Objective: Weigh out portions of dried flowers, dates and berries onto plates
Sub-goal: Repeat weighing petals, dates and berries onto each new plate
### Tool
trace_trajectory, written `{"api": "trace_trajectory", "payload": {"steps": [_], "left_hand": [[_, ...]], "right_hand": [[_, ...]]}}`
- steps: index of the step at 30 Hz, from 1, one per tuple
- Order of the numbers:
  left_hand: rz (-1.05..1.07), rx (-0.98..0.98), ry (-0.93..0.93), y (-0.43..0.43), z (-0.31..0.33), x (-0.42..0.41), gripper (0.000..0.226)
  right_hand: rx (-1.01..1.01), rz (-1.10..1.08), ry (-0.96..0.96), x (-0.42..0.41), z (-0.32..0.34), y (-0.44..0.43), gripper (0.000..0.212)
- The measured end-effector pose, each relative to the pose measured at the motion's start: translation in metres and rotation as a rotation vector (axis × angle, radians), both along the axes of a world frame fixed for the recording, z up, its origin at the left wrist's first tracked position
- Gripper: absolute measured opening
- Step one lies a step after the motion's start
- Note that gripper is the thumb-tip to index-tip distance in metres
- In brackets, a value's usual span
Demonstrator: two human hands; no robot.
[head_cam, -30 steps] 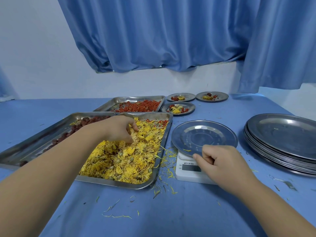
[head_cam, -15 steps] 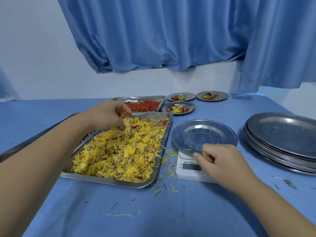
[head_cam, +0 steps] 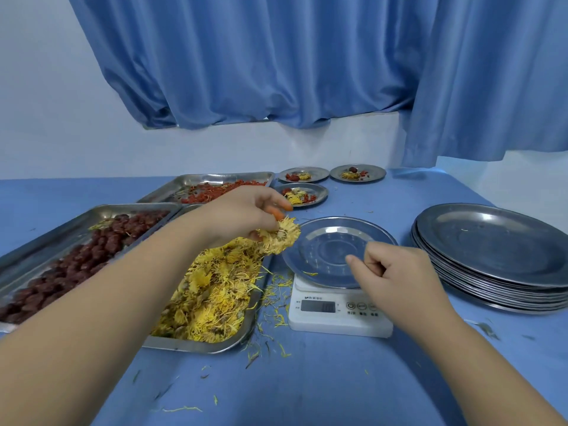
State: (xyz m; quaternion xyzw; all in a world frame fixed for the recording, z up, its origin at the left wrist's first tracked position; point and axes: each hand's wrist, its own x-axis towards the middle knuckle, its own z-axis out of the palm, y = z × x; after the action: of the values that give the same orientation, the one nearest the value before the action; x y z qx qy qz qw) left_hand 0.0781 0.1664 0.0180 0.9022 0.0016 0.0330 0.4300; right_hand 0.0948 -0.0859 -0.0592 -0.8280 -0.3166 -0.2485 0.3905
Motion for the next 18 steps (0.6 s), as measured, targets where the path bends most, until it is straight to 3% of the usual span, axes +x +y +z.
{"api": "trace_trajectory", "payload": {"steps": [5, 11, 18], "left_hand": [[-0.087, -0.032, 0.016, -0.049, -0.008, 0.036, 0.032], [-0.191, 0.183, 0.072, -0.074, -0.018, 0.053, 0.036], [-0.139, 0.228, 0.028, -0.063, -0.015, 0.051, 0.031]], "right_hand": [[0.016, -0.011, -0.017, 0.007, 0.0, -0.005, 0.055], [0.032, -0.011, -0.019, 0.011, 0.0, -0.007, 0.055], [0.04, 0.011, 0.015, 0.01, -0.001, -0.007, 0.054]]}}
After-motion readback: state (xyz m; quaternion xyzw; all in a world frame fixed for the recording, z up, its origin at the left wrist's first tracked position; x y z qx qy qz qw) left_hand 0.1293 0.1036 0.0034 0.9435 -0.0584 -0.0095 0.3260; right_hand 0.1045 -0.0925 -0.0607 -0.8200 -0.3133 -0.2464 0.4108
